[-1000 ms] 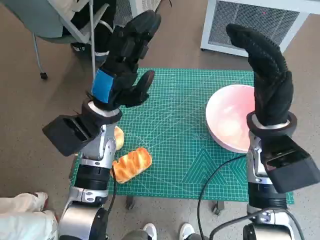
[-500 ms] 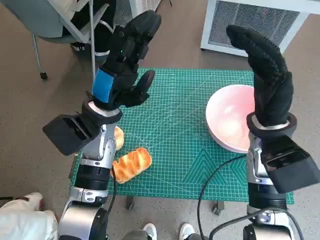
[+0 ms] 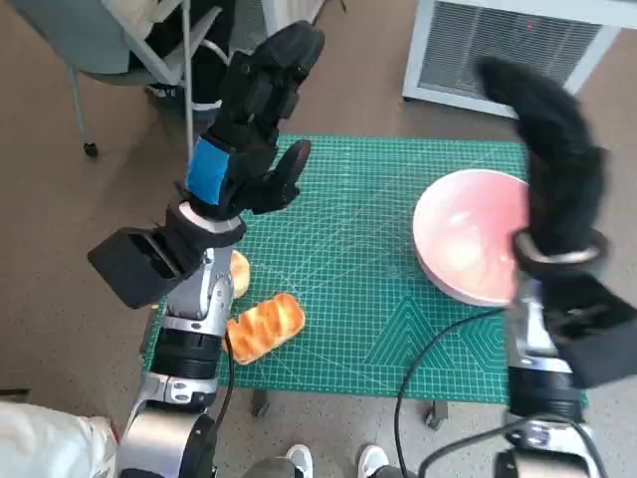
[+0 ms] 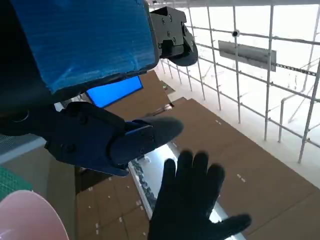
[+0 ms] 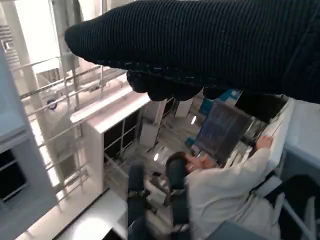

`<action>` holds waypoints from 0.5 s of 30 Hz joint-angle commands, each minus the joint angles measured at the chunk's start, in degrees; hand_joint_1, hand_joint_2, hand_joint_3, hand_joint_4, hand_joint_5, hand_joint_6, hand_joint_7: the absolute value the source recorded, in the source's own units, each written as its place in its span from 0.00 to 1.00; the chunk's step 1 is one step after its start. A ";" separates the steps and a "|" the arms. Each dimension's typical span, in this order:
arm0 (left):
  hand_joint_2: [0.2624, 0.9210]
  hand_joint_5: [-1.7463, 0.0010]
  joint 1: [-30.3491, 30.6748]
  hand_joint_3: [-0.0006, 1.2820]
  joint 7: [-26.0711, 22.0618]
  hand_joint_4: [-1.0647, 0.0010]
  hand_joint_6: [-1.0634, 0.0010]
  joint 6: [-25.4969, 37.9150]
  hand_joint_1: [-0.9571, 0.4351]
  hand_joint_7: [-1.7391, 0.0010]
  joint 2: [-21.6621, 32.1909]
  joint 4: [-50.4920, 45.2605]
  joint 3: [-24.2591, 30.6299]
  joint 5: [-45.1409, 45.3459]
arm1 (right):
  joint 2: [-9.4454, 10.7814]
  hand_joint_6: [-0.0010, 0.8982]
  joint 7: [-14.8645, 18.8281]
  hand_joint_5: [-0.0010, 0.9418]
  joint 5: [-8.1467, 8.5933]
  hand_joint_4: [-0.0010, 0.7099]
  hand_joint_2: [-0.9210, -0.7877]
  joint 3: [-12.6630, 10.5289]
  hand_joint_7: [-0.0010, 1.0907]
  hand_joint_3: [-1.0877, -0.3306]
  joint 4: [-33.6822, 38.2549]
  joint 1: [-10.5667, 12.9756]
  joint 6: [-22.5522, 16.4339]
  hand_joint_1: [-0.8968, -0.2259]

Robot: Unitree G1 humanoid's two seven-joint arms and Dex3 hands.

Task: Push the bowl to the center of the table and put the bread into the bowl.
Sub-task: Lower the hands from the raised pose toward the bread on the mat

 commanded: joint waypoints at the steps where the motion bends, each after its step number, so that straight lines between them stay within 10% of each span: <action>1: 0.90 0.87 -0.05 0.51 -0.27 1.00 1.00 0.31 0.44 0.66 0.11 -0.43 -0.13 -0.35 | -2.86 0.07 -1.55 0.00 -0.04 0.41 0.00 -4.22 0.54 0.51 5.85 2.27 -2.29 0.47; 7: 0.90 0.87 0.06 0.51 -0.24 1.00 1.00 0.21 0.44 0.66 0.27 -0.31 0.00 -0.61 | -5.31 0.08 -8.26 0.00 -2.53 0.37 0.00 -9.57 0.50 0.49 13.60 2.99 -4.58 0.47; 15: 0.90 0.87 -0.06 0.52 -0.20 1.00 1.00 0.64 0.44 0.64 0.35 -0.12 0.32 -1.07 | -8.77 0.05 -11.26 0.00 -0.86 0.33 0.00 -13.89 0.50 0.41 27.44 2.13 -6.01 0.51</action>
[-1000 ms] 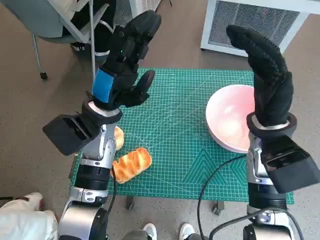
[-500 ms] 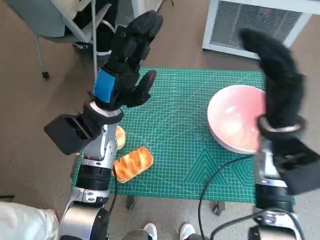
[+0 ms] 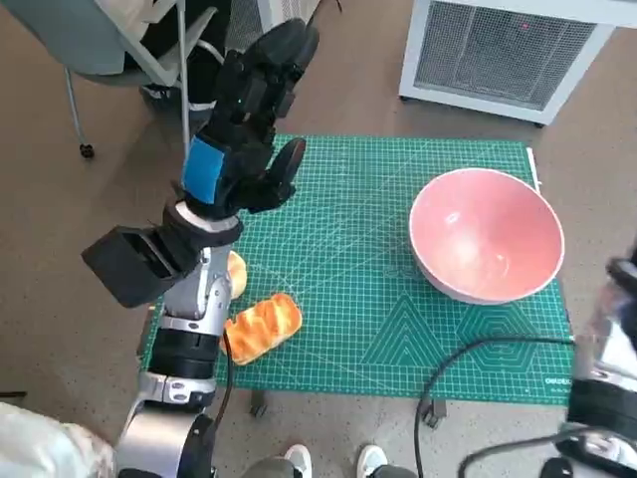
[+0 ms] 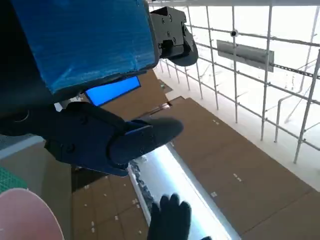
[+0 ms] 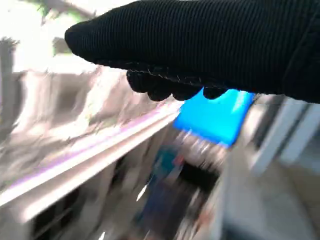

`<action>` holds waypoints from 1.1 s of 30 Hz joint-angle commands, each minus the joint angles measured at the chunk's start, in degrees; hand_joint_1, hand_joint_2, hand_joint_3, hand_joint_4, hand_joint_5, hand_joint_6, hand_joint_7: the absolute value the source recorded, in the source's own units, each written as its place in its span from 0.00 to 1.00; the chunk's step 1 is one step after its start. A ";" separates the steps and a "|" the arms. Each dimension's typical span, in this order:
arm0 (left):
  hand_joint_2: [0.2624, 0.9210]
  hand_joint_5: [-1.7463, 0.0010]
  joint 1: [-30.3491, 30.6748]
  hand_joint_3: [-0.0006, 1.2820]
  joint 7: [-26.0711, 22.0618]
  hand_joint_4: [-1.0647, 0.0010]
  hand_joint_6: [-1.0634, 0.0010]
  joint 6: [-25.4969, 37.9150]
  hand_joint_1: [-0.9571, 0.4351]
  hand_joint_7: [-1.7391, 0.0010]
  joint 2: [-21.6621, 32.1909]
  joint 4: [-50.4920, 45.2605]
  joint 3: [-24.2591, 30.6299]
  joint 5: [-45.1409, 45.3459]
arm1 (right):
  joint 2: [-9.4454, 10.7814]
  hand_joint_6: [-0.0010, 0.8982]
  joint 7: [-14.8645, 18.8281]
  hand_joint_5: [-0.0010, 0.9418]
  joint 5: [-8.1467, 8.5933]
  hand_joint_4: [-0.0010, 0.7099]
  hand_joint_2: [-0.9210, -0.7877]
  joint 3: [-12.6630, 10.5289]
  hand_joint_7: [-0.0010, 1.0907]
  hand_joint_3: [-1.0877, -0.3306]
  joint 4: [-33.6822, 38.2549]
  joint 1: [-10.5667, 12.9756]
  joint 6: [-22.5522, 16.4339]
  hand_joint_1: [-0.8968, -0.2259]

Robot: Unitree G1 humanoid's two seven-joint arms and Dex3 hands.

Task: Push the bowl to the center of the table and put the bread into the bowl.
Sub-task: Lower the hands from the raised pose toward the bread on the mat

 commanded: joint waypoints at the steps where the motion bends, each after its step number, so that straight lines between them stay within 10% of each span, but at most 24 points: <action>1: 0.90 0.87 -0.07 0.52 -0.17 1.00 1.00 0.52 0.44 0.64 0.31 -0.11 0.37 -0.64 | -1.78 0.05 -0.95 0.00 1.51 0.32 0.00 -2.18 0.50 0.40 8.69 0.42 -0.32 0.52; 17: 0.88 0.87 -0.23 0.52 -0.32 1.00 1.00 0.95 0.45 0.64 0.63 0.22 0.95 -0.91 | -4.16 0.12 0.22 0.00 4.04 0.29 0.00 -4.63 0.37 0.34 29.38 -2.85 7.78 0.59; 33: 0.88 0.87 0.26 0.52 -0.42 1.00 1.00 2.00 0.45 0.64 1.58 -1.51 1.22 -1.08 | 0.36 0.20 0.50 0.02 5.11 0.33 0.00 -4.45 0.24 0.46 32.91 -5.63 19.58 0.56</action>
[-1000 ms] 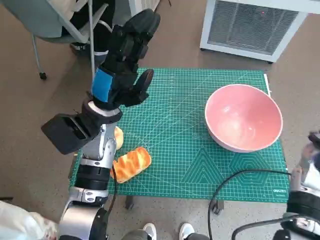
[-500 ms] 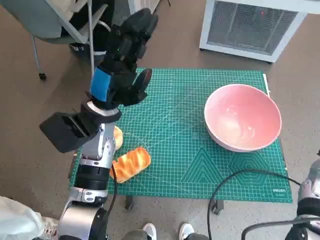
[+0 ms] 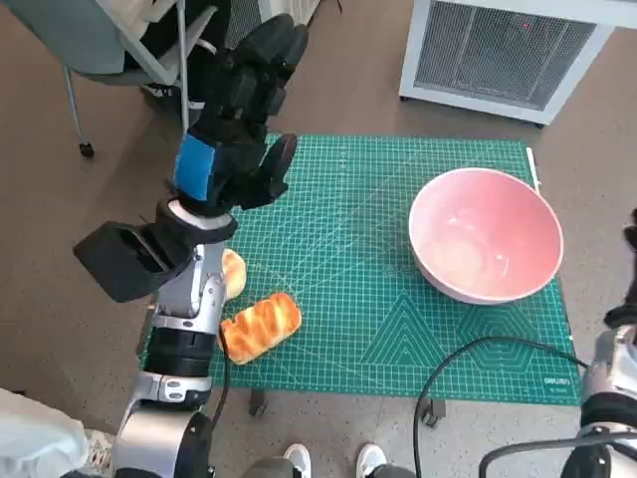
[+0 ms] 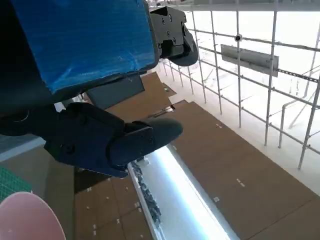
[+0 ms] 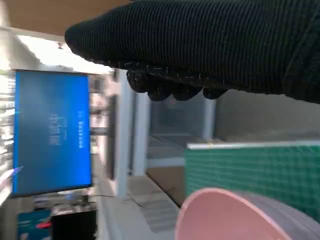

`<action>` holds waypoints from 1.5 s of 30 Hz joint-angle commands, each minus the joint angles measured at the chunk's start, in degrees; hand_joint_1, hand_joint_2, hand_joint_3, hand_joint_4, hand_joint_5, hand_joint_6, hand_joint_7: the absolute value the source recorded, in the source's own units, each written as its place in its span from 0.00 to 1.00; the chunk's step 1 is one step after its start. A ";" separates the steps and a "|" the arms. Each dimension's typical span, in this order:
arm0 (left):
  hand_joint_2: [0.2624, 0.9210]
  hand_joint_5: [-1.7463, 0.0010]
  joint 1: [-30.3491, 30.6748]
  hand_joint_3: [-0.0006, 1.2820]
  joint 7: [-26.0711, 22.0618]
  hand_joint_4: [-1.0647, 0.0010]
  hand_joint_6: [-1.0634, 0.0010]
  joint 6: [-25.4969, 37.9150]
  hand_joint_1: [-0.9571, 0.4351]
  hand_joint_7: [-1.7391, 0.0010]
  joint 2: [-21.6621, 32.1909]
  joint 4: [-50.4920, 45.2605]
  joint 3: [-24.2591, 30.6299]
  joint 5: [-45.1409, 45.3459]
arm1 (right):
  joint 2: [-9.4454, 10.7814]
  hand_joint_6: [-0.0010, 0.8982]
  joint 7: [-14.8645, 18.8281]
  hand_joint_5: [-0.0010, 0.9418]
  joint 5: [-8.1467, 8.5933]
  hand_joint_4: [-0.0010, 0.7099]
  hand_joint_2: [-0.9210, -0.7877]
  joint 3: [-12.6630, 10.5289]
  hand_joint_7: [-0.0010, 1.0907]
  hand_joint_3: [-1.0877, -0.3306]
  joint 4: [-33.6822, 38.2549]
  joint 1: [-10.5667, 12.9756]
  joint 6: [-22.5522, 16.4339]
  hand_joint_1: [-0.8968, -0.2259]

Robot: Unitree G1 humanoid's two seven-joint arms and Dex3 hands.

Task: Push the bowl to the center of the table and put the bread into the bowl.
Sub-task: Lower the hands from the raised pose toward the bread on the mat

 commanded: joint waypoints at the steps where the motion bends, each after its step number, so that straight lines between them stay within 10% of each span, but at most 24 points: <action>1: 0.88 0.87 0.33 0.52 -0.27 1.00 1.00 0.51 0.45 0.64 0.51 -1.46 0.05 -0.47 | 2.66 0.20 0.37 0.02 0.28 0.34 0.00 0.28 0.24 0.46 1.06 -0.57 2.75 0.56; 16: 0.87 0.86 1.26 0.52 0.28 1.00 1.00 0.75 0.44 0.64 1.42 -3.19 0.37 0.00 | 6.58 0.20 -0.92 0.01 -3.19 0.35 0.00 4.13 0.25 0.40 1.47 -4.98 5.03 0.59; 45: 0.87 0.86 4.92 0.52 2.87 1.00 1.00 0.77 0.46 0.66 3.70 -7.42 0.82 1.25 | 14.61 0.17 1.40 0.01 -3.90 0.35 0.00 7.29 0.31 0.37 2.12 -10.36 9.04 0.62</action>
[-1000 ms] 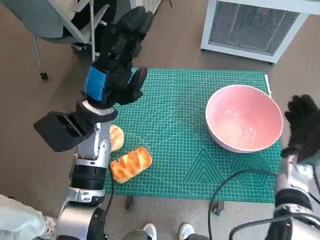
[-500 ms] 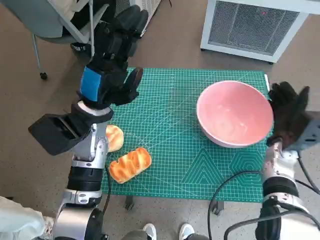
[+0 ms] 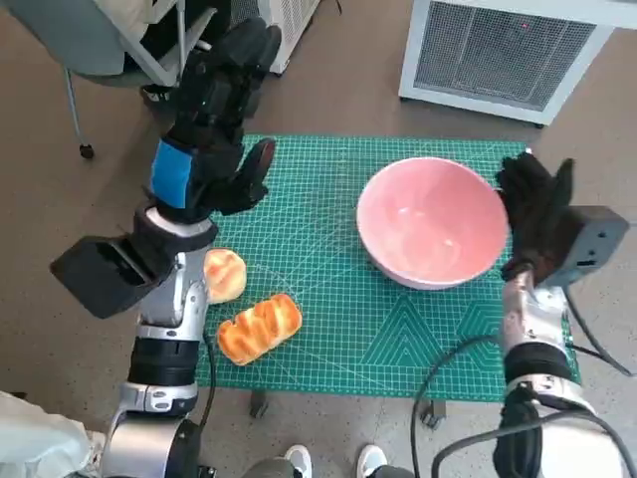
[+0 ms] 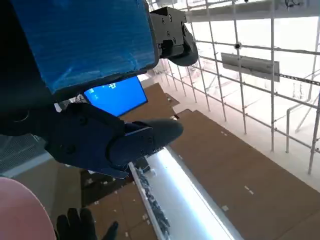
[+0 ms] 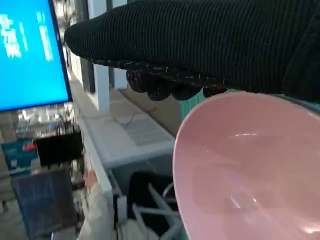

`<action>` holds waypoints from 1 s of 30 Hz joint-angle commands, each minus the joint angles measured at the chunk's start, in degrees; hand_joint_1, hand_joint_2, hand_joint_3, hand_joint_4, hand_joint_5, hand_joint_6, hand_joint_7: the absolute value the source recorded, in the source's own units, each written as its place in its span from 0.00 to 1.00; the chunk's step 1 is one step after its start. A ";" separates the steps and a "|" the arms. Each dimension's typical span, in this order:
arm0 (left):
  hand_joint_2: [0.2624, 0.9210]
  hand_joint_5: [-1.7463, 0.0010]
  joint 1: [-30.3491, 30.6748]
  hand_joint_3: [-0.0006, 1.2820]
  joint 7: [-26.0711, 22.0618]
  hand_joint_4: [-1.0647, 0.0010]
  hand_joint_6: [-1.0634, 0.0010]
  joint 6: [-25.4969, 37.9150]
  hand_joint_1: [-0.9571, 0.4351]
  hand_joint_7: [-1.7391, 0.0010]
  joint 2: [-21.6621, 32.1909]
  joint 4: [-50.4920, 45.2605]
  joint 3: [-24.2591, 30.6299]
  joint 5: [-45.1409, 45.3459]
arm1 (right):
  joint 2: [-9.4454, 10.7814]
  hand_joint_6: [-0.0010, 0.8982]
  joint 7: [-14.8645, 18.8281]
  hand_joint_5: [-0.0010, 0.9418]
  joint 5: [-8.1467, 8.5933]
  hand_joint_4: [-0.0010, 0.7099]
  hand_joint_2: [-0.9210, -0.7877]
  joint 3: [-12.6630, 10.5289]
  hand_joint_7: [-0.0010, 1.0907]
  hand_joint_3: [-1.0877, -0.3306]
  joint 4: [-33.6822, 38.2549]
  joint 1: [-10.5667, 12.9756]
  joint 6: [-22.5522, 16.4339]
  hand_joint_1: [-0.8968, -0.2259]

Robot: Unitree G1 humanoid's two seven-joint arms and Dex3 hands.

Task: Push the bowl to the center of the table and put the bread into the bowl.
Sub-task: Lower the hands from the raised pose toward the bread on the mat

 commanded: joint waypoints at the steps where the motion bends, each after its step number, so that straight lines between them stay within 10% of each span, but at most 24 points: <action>1: 0.87 0.86 0.98 0.52 0.62 1.00 1.00 0.21 0.46 0.66 0.87 -1.59 0.34 0.44 | 2.04 0.17 -0.16 0.01 -1.13 0.35 0.00 0.74 0.31 0.37 1.28 0.11 1.39 0.62; 14: 0.88 0.86 1.93 0.50 1.83 1.00 1.00 1.40 0.45 0.66 1.18 -2.97 0.23 0.36 | 6.13 0.16 -0.45 0.01 -2.42 0.36 0.00 1.44 0.33 0.36 1.70 -1.06 2.99 0.61; 30: 0.90 0.87 3.95 0.49 2.20 1.00 1.00 2.24 0.45 0.66 2.07 -4.58 0.60 0.23 | 4.91 0.14 -0.77 0.00 -3.04 0.36 0.00 2.03 0.35 0.36 0.87 -2.63 2.36 0.57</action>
